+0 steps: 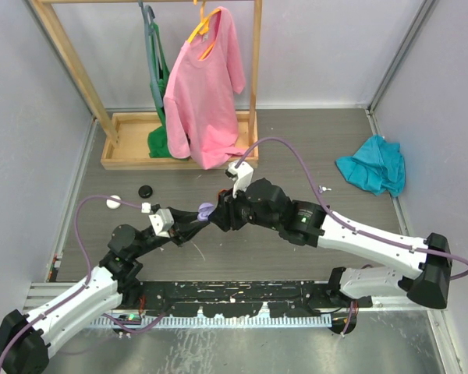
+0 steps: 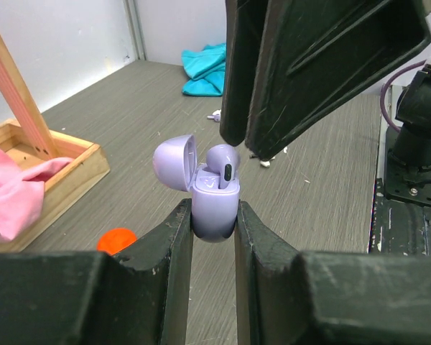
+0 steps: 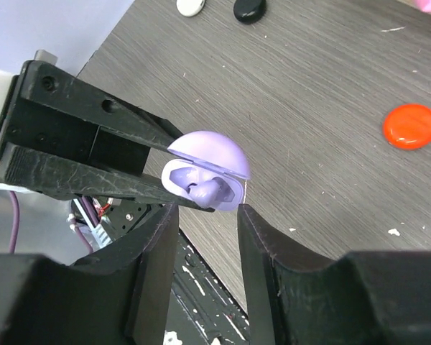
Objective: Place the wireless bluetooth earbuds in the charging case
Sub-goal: Place the earbud in the charging case.
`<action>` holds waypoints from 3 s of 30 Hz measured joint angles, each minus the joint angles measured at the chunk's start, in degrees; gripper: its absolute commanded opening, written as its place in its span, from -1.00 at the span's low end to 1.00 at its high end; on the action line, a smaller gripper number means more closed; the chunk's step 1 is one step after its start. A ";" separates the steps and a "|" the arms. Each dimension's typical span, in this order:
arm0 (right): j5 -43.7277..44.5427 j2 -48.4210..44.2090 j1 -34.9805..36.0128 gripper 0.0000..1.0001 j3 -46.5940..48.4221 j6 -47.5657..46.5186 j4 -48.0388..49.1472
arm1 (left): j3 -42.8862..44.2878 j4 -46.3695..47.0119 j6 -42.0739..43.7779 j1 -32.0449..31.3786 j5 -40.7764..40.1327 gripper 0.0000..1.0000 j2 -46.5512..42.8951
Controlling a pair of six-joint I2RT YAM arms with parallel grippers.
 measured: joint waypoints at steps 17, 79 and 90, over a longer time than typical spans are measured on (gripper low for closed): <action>-7.41 2.05 -3.34 -0.33 0.00 4.15 4.39 | 0.13 -0.04 0.00 0.00 0.85 -1.00 0.26; -22.34 2.73 -4.37 -0.05 1.75 -5.73 1.09 | 0.44 -0.46 -0.02 0.00 1.92 -1.00 0.26; -22.16 5.81 -4.37 -0.03 2.51 -5.35 3.43 | 0.44 -1.29 0.00 0.11 1.79 -1.00 0.66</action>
